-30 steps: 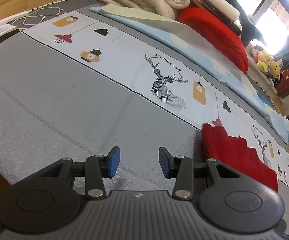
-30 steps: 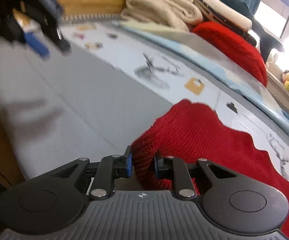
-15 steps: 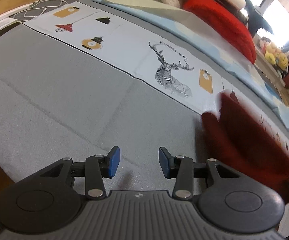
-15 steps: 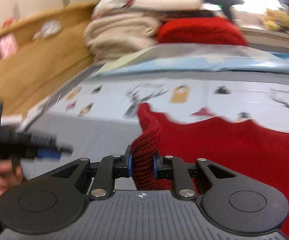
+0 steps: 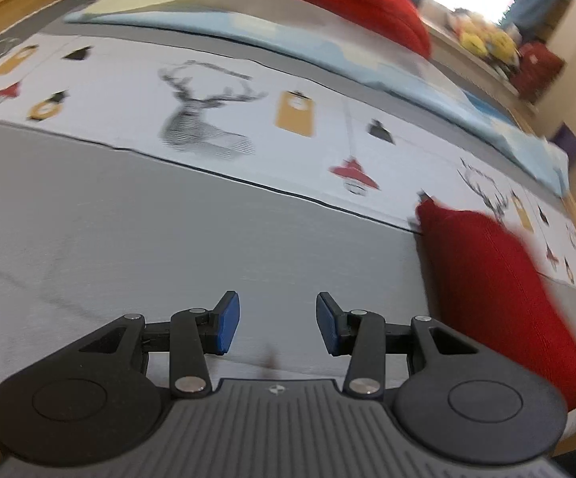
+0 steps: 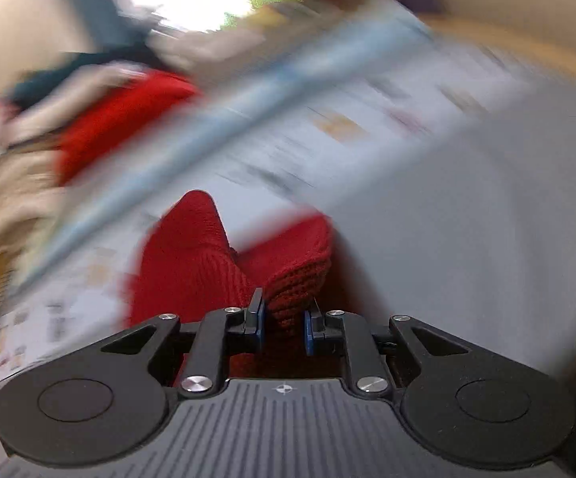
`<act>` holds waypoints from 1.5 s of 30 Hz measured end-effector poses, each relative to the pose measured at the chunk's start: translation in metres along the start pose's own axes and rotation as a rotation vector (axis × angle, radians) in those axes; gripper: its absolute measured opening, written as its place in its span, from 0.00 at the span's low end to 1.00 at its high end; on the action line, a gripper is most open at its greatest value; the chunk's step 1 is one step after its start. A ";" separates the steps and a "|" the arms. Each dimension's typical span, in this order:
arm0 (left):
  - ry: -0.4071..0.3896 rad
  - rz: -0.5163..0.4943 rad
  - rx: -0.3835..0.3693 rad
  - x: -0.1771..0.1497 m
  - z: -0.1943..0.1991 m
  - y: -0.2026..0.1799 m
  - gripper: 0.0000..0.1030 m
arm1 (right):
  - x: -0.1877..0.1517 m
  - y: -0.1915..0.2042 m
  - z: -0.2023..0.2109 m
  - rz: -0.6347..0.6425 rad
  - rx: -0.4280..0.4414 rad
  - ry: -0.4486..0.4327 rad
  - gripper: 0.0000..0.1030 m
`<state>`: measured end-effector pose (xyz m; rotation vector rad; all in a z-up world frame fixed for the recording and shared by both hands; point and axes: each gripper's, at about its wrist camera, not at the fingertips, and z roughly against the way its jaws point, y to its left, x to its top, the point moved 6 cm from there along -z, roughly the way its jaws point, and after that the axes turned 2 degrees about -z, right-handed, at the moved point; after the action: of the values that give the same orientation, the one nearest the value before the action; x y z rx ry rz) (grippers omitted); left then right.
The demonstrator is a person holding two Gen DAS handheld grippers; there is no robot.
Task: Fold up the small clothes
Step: 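Lift the red cardigan edge with the right tool and fold it over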
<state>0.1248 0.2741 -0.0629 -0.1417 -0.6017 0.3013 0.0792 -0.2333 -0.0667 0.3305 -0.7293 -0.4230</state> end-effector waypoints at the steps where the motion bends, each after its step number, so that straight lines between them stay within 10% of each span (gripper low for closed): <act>1: 0.006 -0.019 -0.006 0.000 -0.005 -0.011 0.46 | -0.010 -0.024 -0.009 -0.052 -0.047 0.047 0.18; 6: 0.021 -0.097 -0.016 -0.001 -0.023 -0.051 0.46 | -0.031 -0.057 -0.015 -0.189 0.007 0.136 0.28; 12: 0.023 -0.154 -0.026 -0.001 -0.033 -0.077 0.46 | 0.010 -0.026 0.012 0.004 0.058 0.003 0.44; 16: 0.022 -0.182 -0.035 -0.004 -0.034 -0.085 0.46 | 0.029 0.003 -0.021 0.119 0.154 0.088 0.62; 21: 0.028 -0.176 -0.139 -0.010 -0.029 -0.102 0.46 | 0.002 0.005 -0.072 0.202 0.083 0.270 0.61; 25: 0.054 -0.191 -0.301 -0.019 -0.025 -0.129 0.46 | -0.002 0.011 -0.069 0.272 0.114 0.248 0.17; 32: 0.011 -0.350 -0.454 -0.044 -0.012 -0.190 0.47 | 0.014 0.041 0.025 0.306 0.284 0.024 0.13; 35: 0.007 -0.410 -0.494 -0.059 -0.011 -0.210 0.50 | 0.001 0.032 0.019 0.352 0.209 0.048 0.13; 40: 0.151 -0.555 -0.374 -0.099 -0.050 -0.226 0.52 | -0.026 -0.020 -0.044 0.258 0.006 0.260 0.13; 45: 0.181 -0.568 -0.295 -0.108 -0.067 -0.220 0.59 | -0.006 0.003 -0.035 0.294 0.026 0.222 0.38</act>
<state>0.1312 0.0285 -0.1269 -0.2705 -0.4808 -0.3491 0.0998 -0.2228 -0.0935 0.2845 -0.5551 -0.0964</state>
